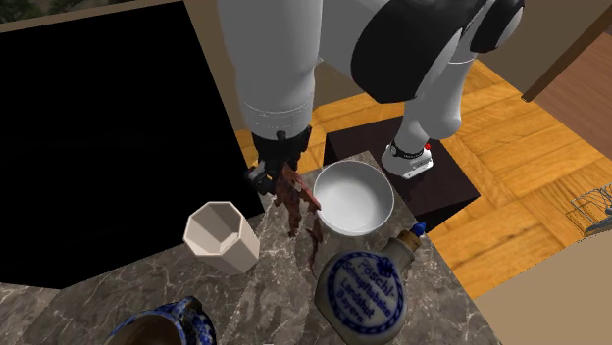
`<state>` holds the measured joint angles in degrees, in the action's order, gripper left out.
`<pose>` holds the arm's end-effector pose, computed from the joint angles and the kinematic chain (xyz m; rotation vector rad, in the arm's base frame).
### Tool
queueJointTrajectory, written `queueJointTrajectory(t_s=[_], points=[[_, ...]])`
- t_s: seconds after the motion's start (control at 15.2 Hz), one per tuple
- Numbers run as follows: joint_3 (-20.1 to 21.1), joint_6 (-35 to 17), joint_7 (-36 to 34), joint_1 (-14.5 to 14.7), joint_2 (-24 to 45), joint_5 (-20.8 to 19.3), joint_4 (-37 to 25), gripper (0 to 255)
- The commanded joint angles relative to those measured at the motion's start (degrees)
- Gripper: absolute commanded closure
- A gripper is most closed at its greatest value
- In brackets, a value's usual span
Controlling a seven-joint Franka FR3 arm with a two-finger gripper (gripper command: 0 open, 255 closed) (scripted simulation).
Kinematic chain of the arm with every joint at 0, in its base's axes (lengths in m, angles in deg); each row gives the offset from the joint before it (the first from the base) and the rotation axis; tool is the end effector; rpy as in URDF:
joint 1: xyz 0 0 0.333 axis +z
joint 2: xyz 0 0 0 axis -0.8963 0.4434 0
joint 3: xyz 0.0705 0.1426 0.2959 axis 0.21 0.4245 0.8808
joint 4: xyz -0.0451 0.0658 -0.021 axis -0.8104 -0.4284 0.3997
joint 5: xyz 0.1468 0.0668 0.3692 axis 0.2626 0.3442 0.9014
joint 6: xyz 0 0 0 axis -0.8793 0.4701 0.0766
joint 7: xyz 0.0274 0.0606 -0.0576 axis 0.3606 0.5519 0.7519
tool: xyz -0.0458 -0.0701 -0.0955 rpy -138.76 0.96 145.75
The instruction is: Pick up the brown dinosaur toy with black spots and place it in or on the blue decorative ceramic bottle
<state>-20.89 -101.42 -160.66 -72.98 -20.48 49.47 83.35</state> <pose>0.5486 0.2313 0.6557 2.8092 -1.3833 0.0938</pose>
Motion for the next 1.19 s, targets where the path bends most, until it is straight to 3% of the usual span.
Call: queueJointTrajectory(t_s=[0.0, 0.53, 0.86, 1.12], points=[[0.2, 2.1, -0.3, 0.5, 0.8, -0.5, -2.7, 255], [0.8, 10.9, -1.5, 3.8, 6.1, -4.3, -15.8, 255], [1.0, 18.0, -2.1, 8.3, 11.4, -8.4, -27.6, 255], [2.4, 18.0, -7.4, 11.7, 10.3, -8.1, -26.0, 255]])
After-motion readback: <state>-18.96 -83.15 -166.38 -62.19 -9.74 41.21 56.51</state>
